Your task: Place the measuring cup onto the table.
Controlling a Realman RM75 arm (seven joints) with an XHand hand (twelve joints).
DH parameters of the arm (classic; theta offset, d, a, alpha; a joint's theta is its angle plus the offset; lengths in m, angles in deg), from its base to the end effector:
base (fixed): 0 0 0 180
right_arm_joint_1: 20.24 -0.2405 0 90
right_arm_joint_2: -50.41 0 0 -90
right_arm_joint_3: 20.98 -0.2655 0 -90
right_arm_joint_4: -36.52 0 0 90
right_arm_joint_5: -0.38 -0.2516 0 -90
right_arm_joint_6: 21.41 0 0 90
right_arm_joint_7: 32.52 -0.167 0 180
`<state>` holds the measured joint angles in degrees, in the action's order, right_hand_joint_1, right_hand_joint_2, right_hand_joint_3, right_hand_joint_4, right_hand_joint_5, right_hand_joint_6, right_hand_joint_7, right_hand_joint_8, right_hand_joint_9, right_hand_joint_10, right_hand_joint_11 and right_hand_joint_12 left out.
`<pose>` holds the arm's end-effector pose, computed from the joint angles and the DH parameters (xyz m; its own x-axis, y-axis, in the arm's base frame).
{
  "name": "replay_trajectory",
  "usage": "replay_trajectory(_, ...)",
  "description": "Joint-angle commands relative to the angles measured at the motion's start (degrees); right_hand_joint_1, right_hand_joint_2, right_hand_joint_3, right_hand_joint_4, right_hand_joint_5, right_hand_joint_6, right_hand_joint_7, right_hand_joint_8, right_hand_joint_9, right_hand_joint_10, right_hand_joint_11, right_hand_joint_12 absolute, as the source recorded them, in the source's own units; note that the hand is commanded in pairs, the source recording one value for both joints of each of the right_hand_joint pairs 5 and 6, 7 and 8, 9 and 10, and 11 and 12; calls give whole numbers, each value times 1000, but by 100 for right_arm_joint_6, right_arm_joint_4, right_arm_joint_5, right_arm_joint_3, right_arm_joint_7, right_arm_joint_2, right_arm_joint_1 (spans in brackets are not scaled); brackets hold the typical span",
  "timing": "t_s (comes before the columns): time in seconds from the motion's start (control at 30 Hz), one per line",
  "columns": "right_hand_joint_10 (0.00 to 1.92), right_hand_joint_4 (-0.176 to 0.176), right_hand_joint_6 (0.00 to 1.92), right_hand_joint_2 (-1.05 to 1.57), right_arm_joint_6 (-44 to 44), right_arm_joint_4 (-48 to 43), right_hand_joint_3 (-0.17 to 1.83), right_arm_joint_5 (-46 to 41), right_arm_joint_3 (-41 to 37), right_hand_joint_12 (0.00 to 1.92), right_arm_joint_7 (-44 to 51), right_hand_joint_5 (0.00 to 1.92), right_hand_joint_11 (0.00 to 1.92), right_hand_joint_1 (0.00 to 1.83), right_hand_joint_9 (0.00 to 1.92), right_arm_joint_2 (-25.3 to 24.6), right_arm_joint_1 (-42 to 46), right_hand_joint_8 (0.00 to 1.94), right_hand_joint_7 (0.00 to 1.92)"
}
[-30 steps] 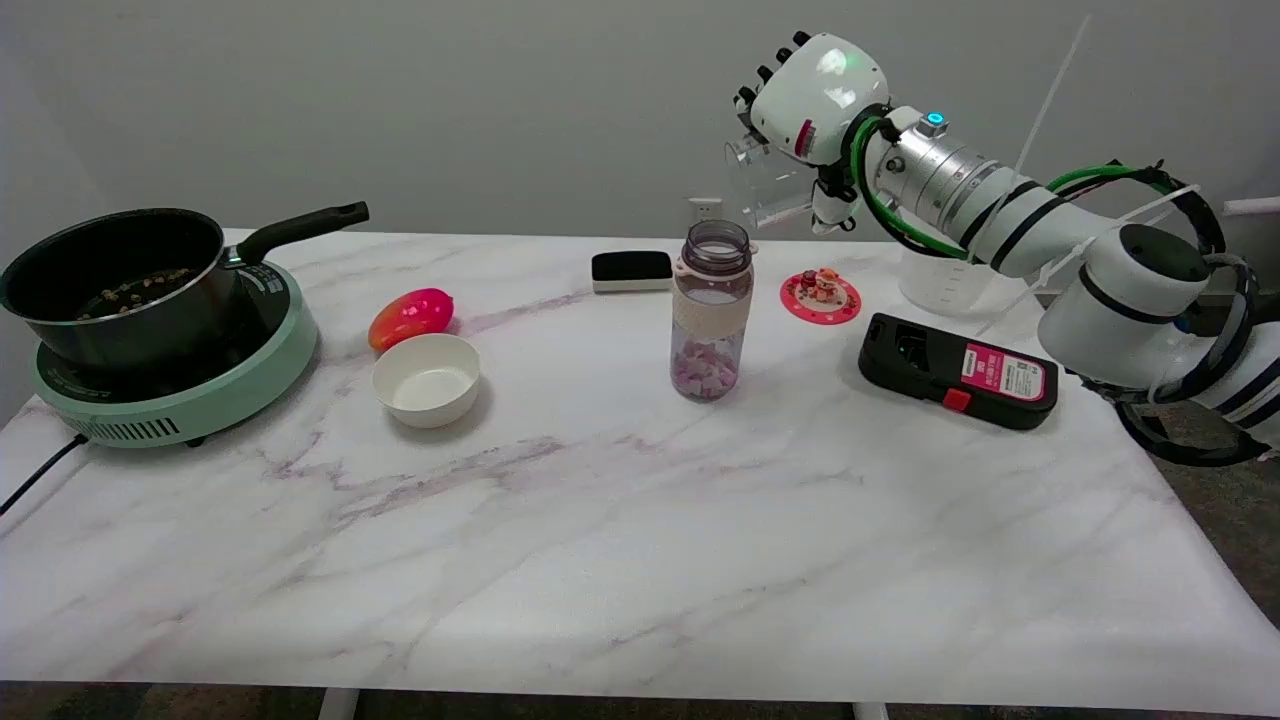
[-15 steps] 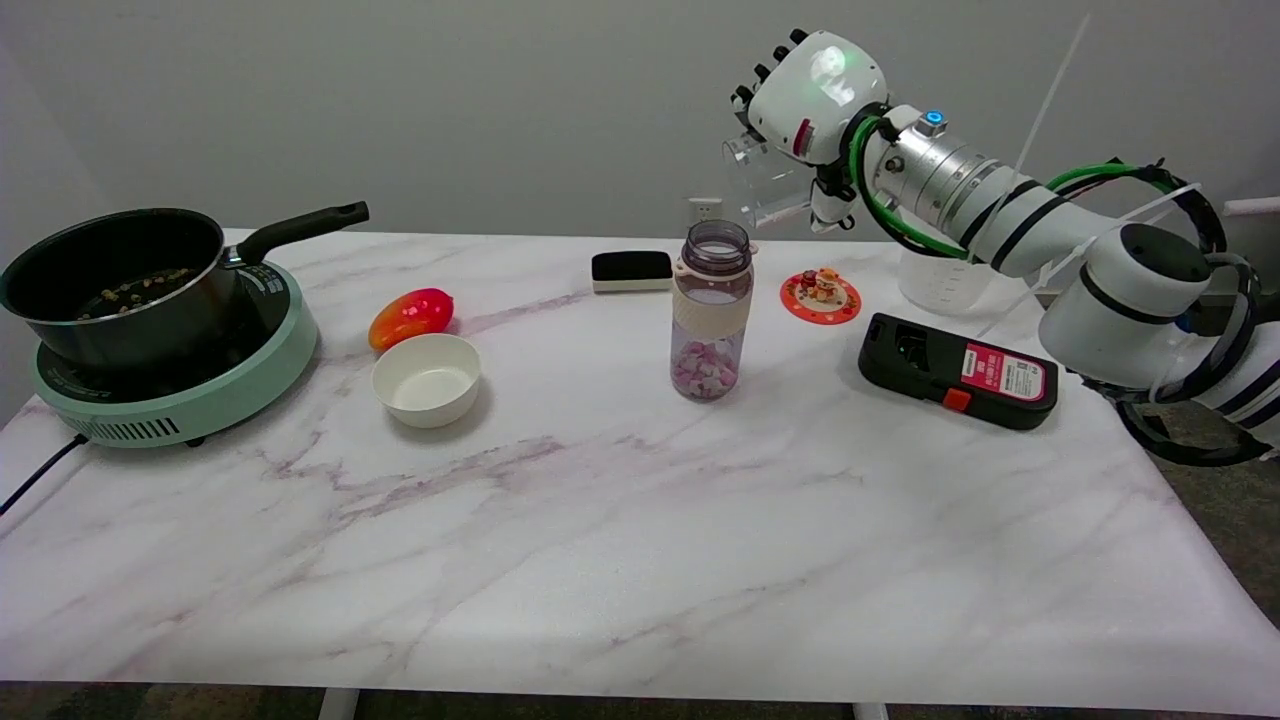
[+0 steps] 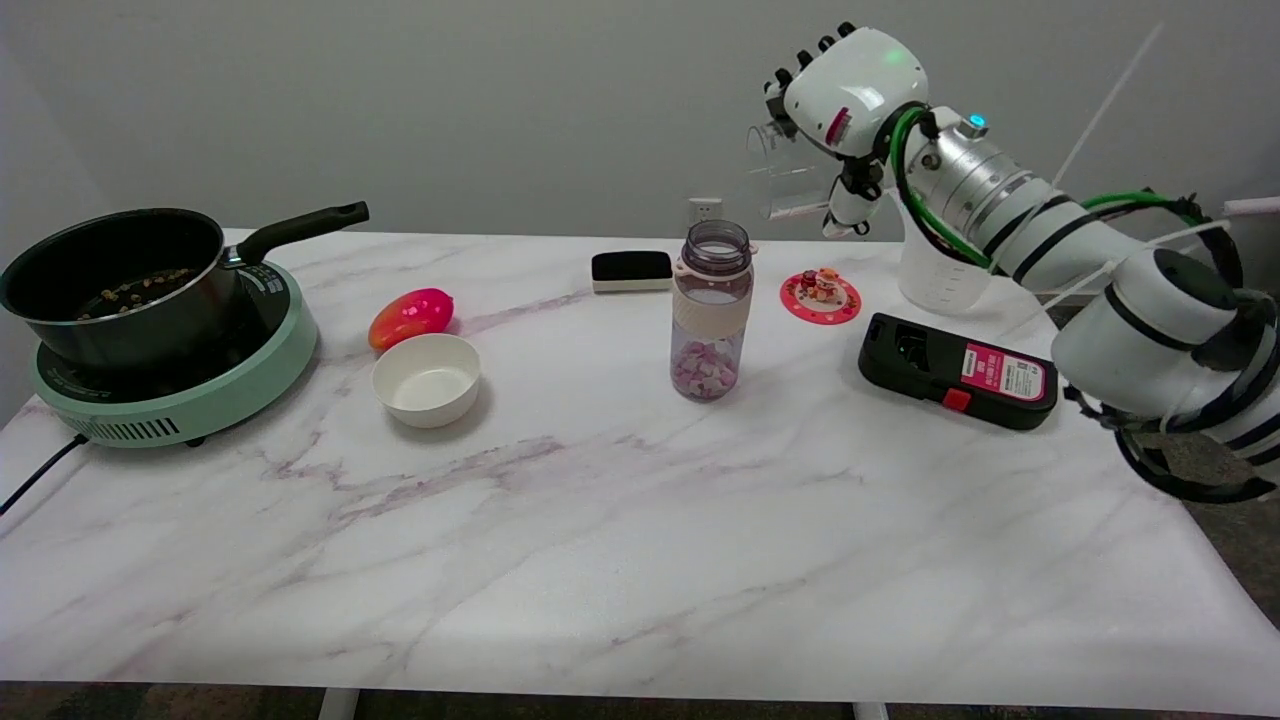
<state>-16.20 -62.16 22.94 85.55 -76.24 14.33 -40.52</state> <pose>-0.0663 -0.4506 0.3490 0.8033 0.2641 -0.5338 0.5670 -0.0649 0.8212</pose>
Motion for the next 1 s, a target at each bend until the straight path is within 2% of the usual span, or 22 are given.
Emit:
replay_trajectory(0.03, 1403, 0, 1920, 1394, 315, -769, 457, -238, -2329, 1300, 0, 1920, 1300, 1307, 1403, -2071, 2211, 1677, 1677)
replay_trajectory(0.2, 1401, 0, 1908, 1362, 206, -774, 487, -246, -2674, 1297, -86, 1908, 1297, 1325, 1401, -2989, 2481, 1670, 1670)
replay_trajectory(0.37, 1407, 0, 1920, 1372, 79, -757, 493, -254, -2825, 1299, -342, 1920, 1299, 1322, 1407, -3443, 2633, 1679, 1679)
replay_trajectory(1.0, 1448, 0, 1920, 1487, -61, -616, 415, -633, -3164, 1315, -536, 1920, 1315, 1251, 1448, -3476, 2665, 1714, 1714)
